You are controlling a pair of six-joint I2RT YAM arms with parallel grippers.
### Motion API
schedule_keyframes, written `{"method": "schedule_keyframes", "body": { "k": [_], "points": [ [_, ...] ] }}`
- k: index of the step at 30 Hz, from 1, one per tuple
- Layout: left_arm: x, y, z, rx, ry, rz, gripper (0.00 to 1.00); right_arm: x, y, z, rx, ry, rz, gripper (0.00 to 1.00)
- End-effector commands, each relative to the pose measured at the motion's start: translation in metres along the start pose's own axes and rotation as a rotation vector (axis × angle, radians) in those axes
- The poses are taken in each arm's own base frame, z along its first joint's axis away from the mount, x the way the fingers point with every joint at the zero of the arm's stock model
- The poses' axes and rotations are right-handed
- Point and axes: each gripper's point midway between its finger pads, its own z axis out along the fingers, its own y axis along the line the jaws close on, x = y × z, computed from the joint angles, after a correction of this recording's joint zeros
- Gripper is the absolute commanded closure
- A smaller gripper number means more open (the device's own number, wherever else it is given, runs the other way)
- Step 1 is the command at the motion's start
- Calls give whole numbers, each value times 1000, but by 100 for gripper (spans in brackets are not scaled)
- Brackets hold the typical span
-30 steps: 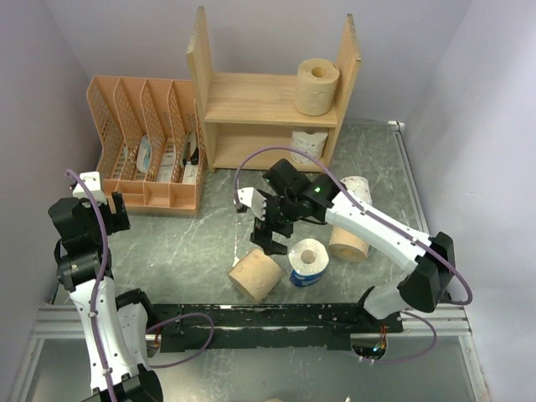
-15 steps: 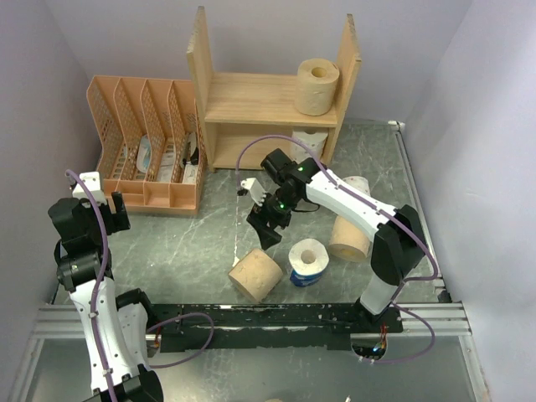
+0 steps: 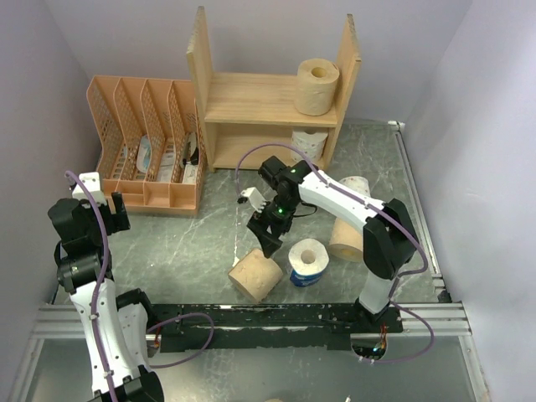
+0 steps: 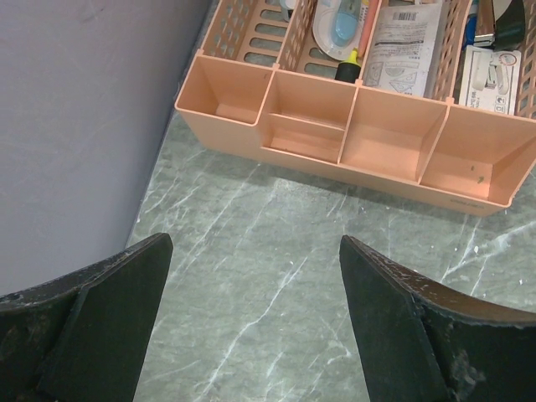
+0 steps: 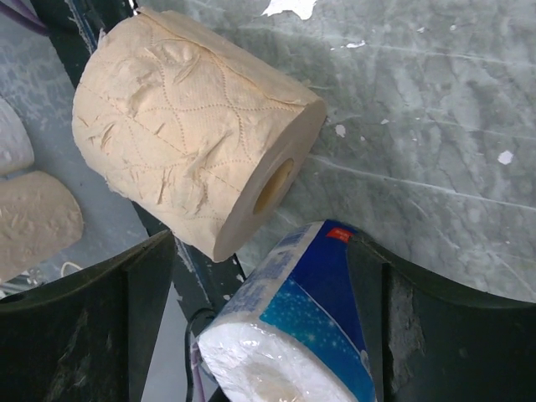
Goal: Place and organize the paper towels onto the shelf
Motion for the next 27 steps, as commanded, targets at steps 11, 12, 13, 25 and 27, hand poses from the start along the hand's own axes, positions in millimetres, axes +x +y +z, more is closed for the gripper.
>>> {"method": "schedule_keyframes", "body": {
  "k": [11, 12, 13, 25, 27],
  "points": [
    [-12, 2, -4, -1, -42, 8, 7, 8, 29, 21, -141, 63, 19, 22],
    [-12, 2, -4, -1, -42, 8, 7, 9, 29, 23, -144, 69, 20, 23],
    [-12, 2, -4, 0, -41, 8, 7, 11, 29, 25, -144, 76, 23, 25],
    [-12, 1, -4, 0, -43, 8, 7, 17, 27, 35, -163, 90, 27, 37],
    [-12, 2, -4, -1, -43, 8, 7, 16, 27, 35, -165, 88, 26, 38]
  ]
}}
